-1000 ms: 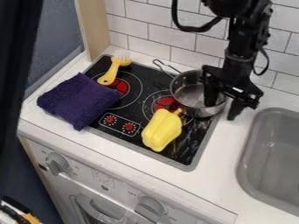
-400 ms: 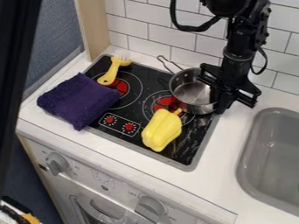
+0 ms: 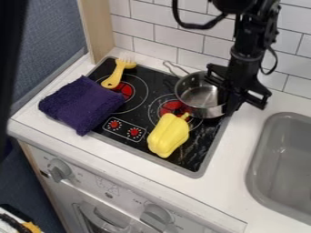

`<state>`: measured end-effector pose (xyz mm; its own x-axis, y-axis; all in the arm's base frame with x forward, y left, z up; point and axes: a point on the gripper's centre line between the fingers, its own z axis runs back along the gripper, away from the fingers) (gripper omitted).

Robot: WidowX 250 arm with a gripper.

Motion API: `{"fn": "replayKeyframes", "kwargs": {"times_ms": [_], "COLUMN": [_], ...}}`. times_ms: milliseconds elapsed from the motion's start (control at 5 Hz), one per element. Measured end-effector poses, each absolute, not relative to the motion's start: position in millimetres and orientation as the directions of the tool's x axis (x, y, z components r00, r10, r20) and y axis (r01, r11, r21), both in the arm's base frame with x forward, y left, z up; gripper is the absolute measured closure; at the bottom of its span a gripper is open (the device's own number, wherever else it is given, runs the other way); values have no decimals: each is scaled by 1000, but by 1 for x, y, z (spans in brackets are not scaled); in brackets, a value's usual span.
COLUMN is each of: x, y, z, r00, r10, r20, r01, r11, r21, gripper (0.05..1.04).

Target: Place the silver saucepan on top of the purple cloth

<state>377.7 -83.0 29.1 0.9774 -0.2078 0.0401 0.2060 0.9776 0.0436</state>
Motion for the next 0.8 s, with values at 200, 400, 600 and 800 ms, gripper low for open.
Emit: {"fn": "replayKeyframes", "kwargs": {"times_ms": [200,400,600,800], "x": [368,345,318,304], "y": [-69,-34,4,41], "z": [84,117,115,100], "r00": [981,980,982,981], "r10": [-131,-29,71,140], "r20": [146,198,176,136], "r01": [125,16,-86,-155], "r11": [991,998,993,982], "r21": [49,67,82,109], "gripper": [1000,1000,1000,1000]}}
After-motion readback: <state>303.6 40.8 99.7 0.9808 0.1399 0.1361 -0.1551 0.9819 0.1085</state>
